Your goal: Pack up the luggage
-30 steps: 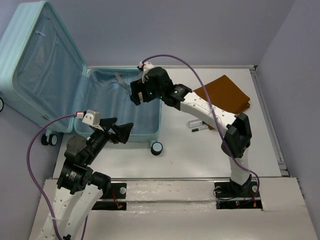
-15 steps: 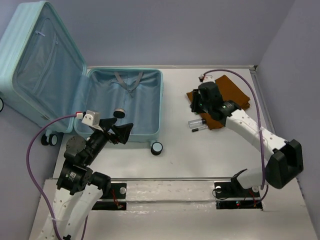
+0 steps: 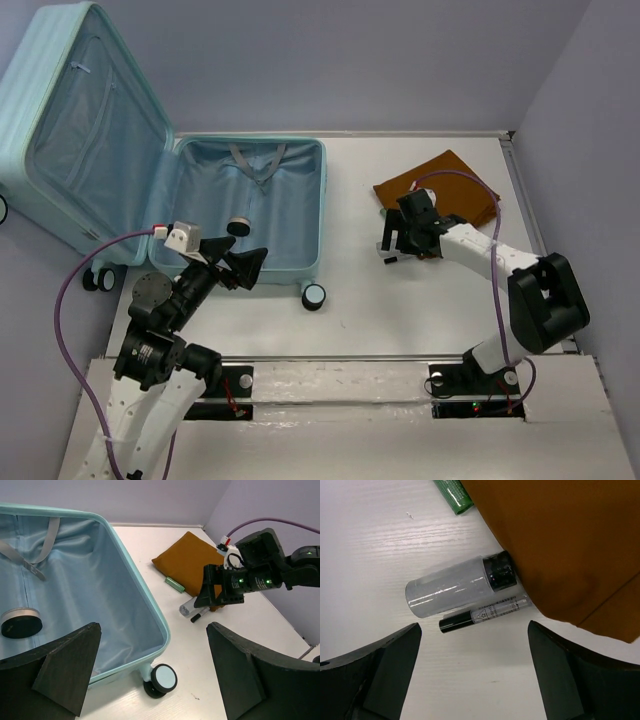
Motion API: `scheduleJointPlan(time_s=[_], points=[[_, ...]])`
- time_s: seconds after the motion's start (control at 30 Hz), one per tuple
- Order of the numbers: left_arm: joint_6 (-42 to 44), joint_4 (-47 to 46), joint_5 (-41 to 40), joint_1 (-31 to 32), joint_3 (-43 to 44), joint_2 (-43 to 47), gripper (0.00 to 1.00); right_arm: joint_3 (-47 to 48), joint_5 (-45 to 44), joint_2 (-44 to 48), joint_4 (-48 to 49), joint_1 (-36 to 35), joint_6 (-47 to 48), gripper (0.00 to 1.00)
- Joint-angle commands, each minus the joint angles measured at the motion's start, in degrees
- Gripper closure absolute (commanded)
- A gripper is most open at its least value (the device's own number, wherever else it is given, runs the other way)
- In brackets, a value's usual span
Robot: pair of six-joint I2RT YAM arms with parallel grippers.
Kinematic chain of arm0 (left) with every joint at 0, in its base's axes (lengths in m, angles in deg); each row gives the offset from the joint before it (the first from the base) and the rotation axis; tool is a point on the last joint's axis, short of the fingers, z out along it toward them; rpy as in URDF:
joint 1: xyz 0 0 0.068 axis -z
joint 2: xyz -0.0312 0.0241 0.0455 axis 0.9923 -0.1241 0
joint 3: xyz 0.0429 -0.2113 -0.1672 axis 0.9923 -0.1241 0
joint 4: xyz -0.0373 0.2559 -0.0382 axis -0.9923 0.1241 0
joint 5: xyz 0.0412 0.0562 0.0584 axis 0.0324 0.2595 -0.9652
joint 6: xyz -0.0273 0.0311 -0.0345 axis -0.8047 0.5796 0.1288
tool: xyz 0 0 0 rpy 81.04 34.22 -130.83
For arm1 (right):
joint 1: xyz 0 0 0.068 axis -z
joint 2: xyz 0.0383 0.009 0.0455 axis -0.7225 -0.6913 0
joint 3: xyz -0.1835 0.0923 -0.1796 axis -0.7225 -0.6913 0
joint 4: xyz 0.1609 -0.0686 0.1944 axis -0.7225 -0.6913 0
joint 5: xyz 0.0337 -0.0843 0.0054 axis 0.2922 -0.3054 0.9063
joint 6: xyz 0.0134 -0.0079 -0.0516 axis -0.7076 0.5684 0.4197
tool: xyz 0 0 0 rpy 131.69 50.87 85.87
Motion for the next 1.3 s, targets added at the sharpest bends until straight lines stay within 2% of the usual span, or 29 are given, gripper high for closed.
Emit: scheduleJointPlan(time_s=[0.0, 0.17, 0.4, 0.53, 0.67, 0.87, 0.97, 1.13, 1.27], points=[[0.0, -2.7, 1.2, 0.1, -0.3, 0.7, 0.01, 2.8, 1.9, -3.0, 5.9, 0.7, -2.2, 0.07], [0.0, -2.6, 1.2, 0.2, -0.3, 0.8, 0.01, 3.5, 3.1, -6.6, 8.2, 0.7, -2.8, 0.09], [0.0, -2.7, 1.4, 0.2, -0.3, 0.6, 0.01, 7.4, 2.9, -12.0, 8.3, 0.7, -2.4, 0.17], [0.0, -2.8, 1.5, 0.2, -0.4, 0.5, 0.01, 6.9, 2.1, -13.0, 8.3, 0.7, -1.9, 0.16], [-0.1, -2.8, 1.8, 0.2, -0.4, 0.3, 0.01, 6.7, 2.2, -11.6, 7.0, 0.7, 0.8, 0.11], [0.0, -2.9, 1.9, 0.2, -0.4, -0.1, 0.01, 8.2, 2.1, -3.9, -1.3, 0.7, 8.6, 0.11], [0.1, -2.9, 1.9, 0.2, -0.4, -0.2, 0.01, 11.1, 4.4, -3.6, -4.7, 0.7, 13.8, 0.11], [0.0, -2.9, 1.9, 0.2, -0.5, -0.9, 0.01, 16.3, 12.3, -9.9, -5.9, 0.7, 23.2, 0.13], [-0.1, -2.9, 1.7, 0.2, -0.5, -1.0, 0.01, 21.5, 13.5, -16.5, -7.6, 0.7, 28.2, 0.14]])
